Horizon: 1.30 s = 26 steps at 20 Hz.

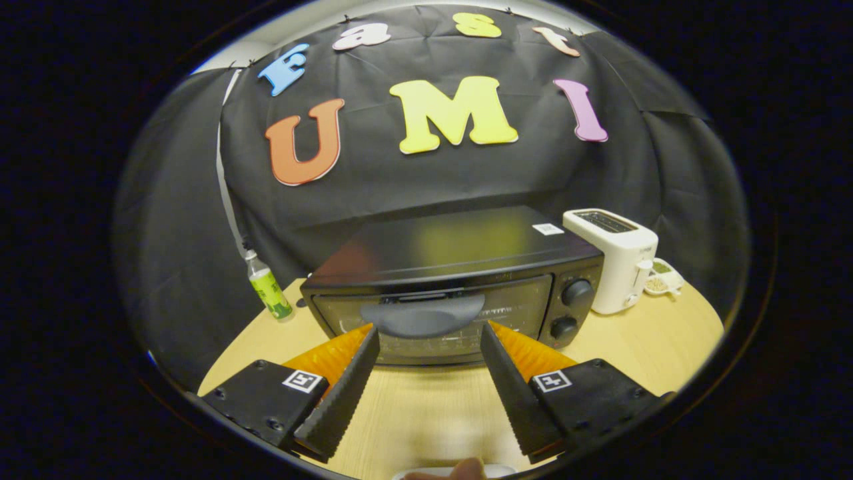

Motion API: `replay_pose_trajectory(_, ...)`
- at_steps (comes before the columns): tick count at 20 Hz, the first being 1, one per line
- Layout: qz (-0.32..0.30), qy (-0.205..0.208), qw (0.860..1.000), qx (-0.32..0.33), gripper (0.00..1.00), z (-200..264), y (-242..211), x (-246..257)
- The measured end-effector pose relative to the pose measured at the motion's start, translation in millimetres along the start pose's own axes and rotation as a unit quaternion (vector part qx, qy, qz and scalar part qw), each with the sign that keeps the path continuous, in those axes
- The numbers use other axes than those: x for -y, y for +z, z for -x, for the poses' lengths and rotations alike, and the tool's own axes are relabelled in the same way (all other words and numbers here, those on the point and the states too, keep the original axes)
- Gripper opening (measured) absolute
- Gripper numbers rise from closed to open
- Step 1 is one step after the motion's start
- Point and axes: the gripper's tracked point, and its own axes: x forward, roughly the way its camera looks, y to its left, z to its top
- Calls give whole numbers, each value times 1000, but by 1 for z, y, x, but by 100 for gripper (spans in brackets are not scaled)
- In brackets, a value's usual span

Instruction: Open the toaster oven, put the food inside, and close the toaster oven door.

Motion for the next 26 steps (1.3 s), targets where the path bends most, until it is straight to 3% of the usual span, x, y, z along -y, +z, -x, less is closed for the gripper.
replay_pose_trajectory(4, 10, -2, 1000, 30, 99, 12, 23, -6)
replay_pose_trajectory(8, 20, -1, 998, 64, 99, 55, 51, -10)
replay_pose_trajectory(14, 50, -48, 990, 124, 99, 158, 113, 3)
replay_pose_trajectory(18, 31, -29, 987, 158, 99, 224, 141, -11)
replay_pose_trajectory(21, 14, -60, 983, 170, 99, 273, 151, -1)
replay_pose_trajectory(26, 18, -28, 980, 194, 98, 330, 146, -32)
